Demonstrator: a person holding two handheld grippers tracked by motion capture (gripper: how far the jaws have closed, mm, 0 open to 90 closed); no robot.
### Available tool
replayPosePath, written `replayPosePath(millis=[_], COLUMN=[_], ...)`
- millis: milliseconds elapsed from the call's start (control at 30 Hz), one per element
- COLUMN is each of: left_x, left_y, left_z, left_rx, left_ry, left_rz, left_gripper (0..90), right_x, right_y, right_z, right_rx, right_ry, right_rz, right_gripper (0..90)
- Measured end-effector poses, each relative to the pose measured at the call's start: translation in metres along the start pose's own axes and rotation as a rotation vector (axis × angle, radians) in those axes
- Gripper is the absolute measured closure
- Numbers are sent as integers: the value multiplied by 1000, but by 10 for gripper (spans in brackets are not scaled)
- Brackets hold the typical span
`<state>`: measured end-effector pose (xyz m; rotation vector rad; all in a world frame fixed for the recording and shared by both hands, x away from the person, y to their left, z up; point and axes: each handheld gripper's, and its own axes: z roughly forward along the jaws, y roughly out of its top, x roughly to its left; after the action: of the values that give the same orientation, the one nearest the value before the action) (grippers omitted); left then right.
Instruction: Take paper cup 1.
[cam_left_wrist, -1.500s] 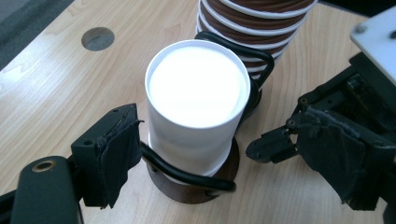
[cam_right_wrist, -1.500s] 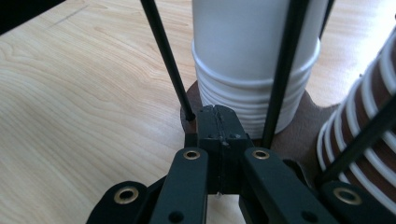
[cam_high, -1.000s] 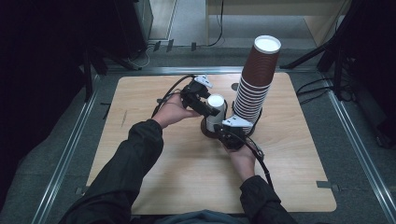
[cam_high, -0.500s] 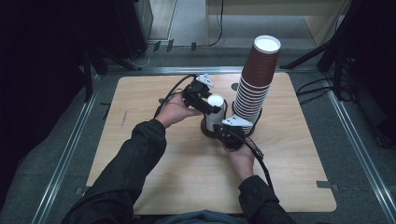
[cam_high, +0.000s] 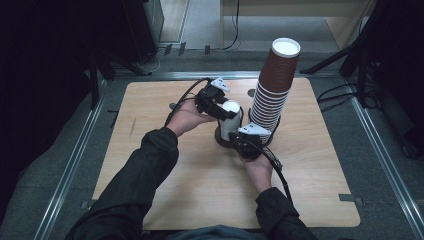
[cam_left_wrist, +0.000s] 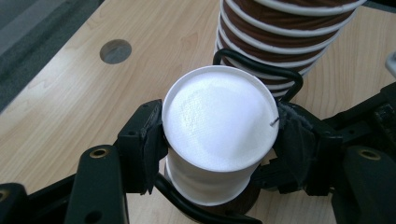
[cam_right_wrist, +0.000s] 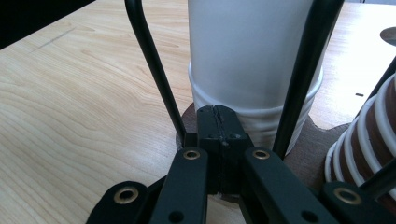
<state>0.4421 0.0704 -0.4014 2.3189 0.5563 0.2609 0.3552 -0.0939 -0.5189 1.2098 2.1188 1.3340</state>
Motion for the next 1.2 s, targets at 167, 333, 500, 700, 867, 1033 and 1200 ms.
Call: replayPosePath(millis=[167, 333, 500, 700, 867, 1033, 1200], left_x=[-1, -1, -1, -2, -4, -6, -9], left_y=[3, 5, 8, 14, 20, 25, 29], left_z=[-2, -4, -9, -20, -30, -39, -50], left_rx=[7, -8, -16, -40, -51, -57, -56], left_ry=[5, 5, 5, 9, 4, 9, 22], left_rz=[9, 3, 8, 4, 6, 16, 37], left_gripper=[360, 360, 361, 361, 361, 362, 362], right_x=[0, 0, -1, -1, -2, -2, -3], right_y=[1, 0, -1, -2, -3, -2, -1], right_z=[-1, -1, 2, 3, 4, 1, -4], right_rx=[-3, 7, 18, 27, 40, 38, 47], right_ry=[3, 2, -10, -15, -10, -5, 8], right_rz=[1, 0, -5, -5, -5, -15, -30], right_gripper=[894, 894, 894, 893, 893, 893, 894])
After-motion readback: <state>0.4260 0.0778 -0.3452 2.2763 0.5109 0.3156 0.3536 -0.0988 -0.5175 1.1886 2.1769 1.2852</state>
